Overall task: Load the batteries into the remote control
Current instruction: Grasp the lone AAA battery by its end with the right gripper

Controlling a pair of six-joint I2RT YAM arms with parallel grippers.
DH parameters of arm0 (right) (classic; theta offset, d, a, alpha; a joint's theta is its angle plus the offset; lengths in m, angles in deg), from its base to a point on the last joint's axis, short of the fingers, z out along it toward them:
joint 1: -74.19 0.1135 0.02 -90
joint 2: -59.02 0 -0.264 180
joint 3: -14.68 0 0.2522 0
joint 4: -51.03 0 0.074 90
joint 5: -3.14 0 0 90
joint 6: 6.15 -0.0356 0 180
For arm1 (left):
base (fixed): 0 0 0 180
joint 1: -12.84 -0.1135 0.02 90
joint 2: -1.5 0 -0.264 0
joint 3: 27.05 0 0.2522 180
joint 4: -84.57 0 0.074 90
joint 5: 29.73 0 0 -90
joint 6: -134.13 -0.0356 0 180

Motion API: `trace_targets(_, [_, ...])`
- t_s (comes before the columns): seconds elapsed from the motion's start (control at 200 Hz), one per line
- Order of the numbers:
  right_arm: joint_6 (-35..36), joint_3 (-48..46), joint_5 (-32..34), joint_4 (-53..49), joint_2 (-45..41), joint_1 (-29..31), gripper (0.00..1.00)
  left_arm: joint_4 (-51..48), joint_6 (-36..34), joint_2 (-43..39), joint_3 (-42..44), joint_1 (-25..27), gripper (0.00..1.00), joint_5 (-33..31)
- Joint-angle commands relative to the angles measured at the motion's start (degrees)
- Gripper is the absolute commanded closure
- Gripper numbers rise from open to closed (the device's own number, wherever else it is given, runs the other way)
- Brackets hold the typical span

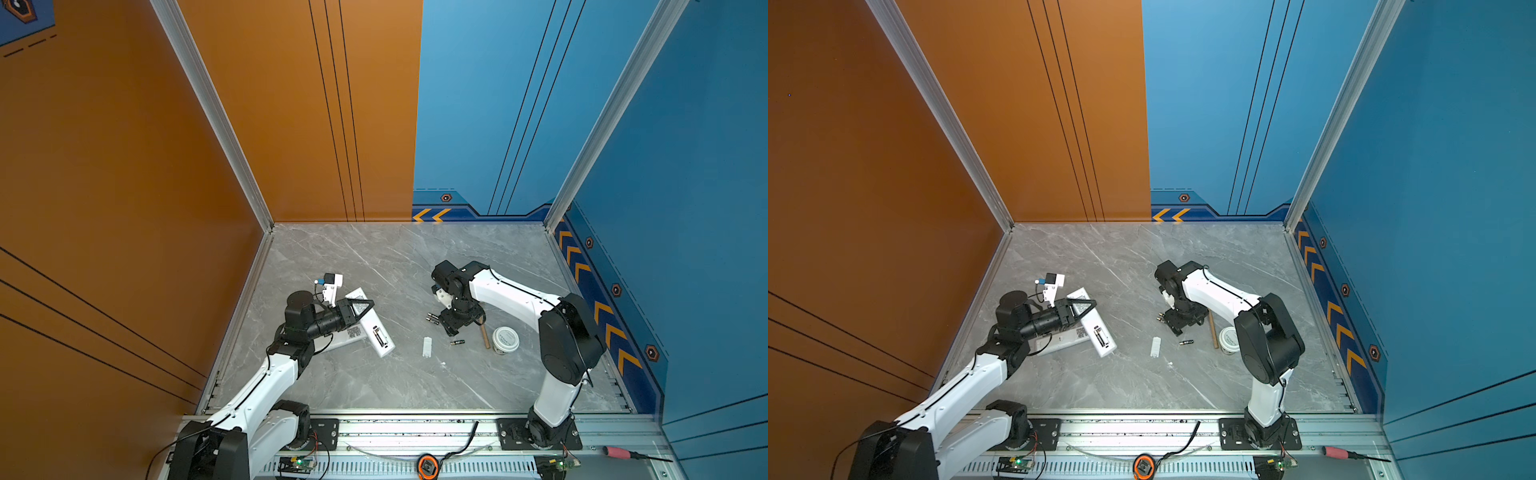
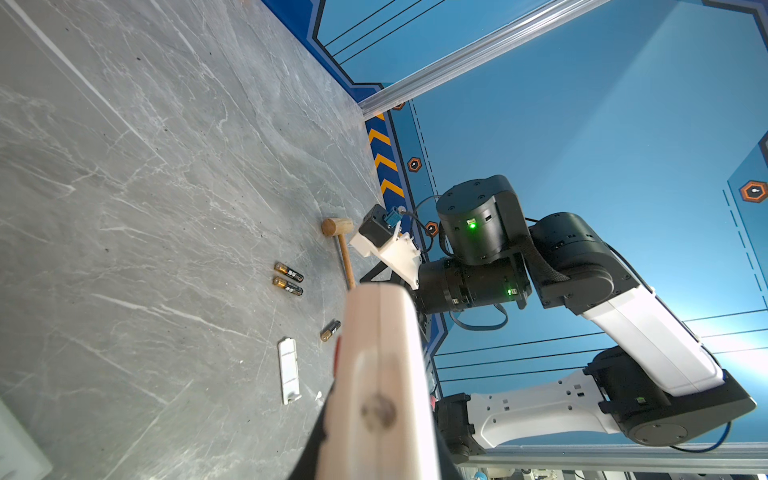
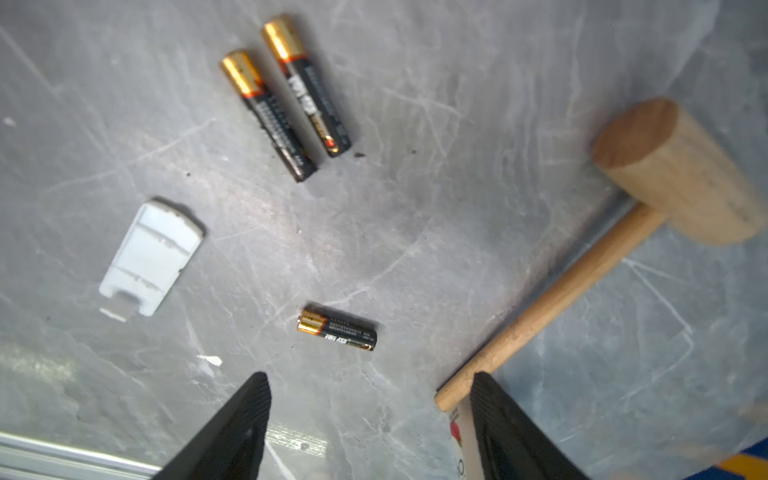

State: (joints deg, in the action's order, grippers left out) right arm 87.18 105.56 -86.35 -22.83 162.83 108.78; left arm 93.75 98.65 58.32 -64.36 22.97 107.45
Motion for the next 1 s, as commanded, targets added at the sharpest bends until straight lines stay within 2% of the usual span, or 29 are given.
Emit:
trace_targets(0.0, [12.72, -3.03, -5.35, 1.33, -1.2, 0.05, 0.27, 1.41, 0.54, 0.21, -1.25, -0.27, 1.0, 2.15])
trace_targets(0.13, [16.91, -6.44, -8.89, 2.92, -1.76, 0.08, 0.28, 1.41, 0.58, 0.88, -1.8, -0.09, 1.0, 2.4])
trace_targets(0.265, [17.41, -5.95, -5.26, 3.63, 0.9, 0.06, 0.31, 1.41, 0.32, 1.86, -2.35, 0.41, 1.0, 2.23])
trace_targets(0.656, [17.6, -5.67, -1.83, 5.32, 5.77, 1.71, 0.42, 1.41, -0.06, 3.08, -2.92, 0.65, 1.0, 1.78])
trace_targets(0.801, [17.24, -6.18, -1.09, 5.68, 6.24, 1.62, 0.52, 1.41, -0.22, 3.1, -2.93, 0.66, 1.0, 1.89])
trace_targets(0.996, [16.5, -6.53, -0.21, 5.72, 6.69, 1.53, 0.78, 1.41, -0.49, 3.34, -3.08, 0.73, 1.0, 1.93])
